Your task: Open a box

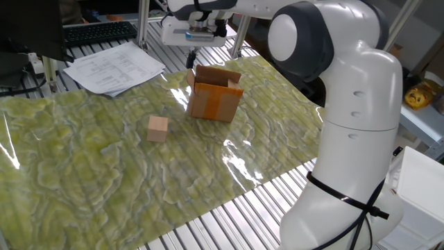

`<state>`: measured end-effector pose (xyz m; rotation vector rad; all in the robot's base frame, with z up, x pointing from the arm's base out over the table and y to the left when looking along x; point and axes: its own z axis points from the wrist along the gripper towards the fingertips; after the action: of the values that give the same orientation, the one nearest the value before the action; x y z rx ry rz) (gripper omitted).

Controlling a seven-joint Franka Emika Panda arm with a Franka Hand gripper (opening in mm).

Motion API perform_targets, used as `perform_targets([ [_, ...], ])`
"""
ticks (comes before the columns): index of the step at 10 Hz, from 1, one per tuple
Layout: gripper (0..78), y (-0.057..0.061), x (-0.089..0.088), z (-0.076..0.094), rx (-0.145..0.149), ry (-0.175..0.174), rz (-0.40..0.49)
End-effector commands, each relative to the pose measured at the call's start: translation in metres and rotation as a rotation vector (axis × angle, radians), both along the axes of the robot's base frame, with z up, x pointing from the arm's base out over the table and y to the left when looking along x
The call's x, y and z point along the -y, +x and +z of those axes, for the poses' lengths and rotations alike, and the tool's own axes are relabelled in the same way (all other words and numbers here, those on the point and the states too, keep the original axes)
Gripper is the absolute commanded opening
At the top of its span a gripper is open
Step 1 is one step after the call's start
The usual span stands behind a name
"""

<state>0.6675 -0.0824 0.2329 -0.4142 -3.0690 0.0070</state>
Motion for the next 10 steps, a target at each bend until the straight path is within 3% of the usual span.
perform_targets([
  [1, 0.0, 0.0005, 0.0003, 0.002, 0.025, 0.004, 0.062],
  [5, 0.0, 0.0005, 0.0003, 0.002, 0.04, 0.006, 0.117],
  [10, 0.0, 0.0005, 0.0003, 0.002, 0.031, 0.021, 0.125],
])
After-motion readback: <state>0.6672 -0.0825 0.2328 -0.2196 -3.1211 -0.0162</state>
